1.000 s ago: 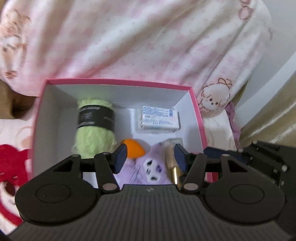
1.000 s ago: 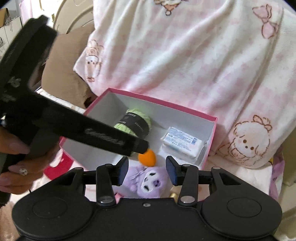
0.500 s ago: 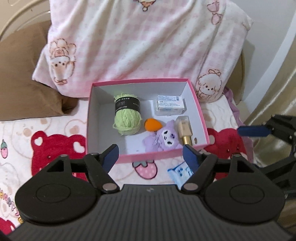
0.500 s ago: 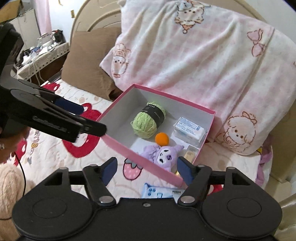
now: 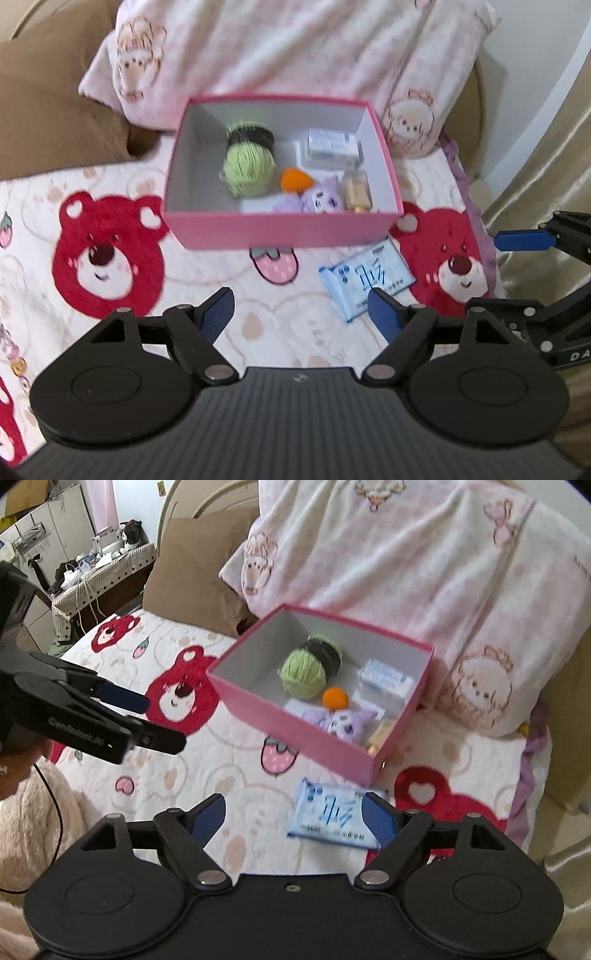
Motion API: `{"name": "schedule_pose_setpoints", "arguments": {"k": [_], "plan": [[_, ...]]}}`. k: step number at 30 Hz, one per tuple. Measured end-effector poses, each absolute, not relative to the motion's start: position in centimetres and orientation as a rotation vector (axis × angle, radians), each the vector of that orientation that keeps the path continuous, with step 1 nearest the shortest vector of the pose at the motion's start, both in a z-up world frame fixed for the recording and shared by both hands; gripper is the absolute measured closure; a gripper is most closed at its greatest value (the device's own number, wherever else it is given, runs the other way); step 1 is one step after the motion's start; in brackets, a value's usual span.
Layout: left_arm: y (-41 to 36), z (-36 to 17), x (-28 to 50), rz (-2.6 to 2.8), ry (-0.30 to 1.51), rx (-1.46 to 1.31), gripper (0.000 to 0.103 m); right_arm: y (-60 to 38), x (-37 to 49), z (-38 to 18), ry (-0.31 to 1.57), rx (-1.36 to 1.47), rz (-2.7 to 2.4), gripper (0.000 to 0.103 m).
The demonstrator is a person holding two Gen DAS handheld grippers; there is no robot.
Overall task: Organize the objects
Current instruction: 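Withdraw the left tool and move it to the blue wipes pack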
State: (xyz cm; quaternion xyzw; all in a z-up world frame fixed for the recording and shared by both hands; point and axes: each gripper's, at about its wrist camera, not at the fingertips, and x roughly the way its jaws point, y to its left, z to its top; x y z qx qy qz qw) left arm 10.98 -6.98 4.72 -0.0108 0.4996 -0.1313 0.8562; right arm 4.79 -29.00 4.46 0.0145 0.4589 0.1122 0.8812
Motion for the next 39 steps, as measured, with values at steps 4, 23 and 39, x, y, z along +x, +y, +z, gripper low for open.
{"name": "schedule_pose_setpoints", "arguments": {"k": [4, 23, 39], "plan": [[-8.2, 1.8, 10.5, -0.292, 1.086, -0.039, 0.024, -30.0, 4.4, 2.3, 0.978, 0.068, 0.237, 0.019], [-10.4, -7.3, 12.9, -0.250, 1.027, -0.113, 0.027, -33.0, 7.5, -6.6, 0.979, 0.101, 0.180, 0.019], [-12.7, -11.9, 14.4, -0.257, 1.010, -0.157, 0.034, -34.8, 9.2, -11.1, 0.924, 0.075, 0.114, 0.042]]}}
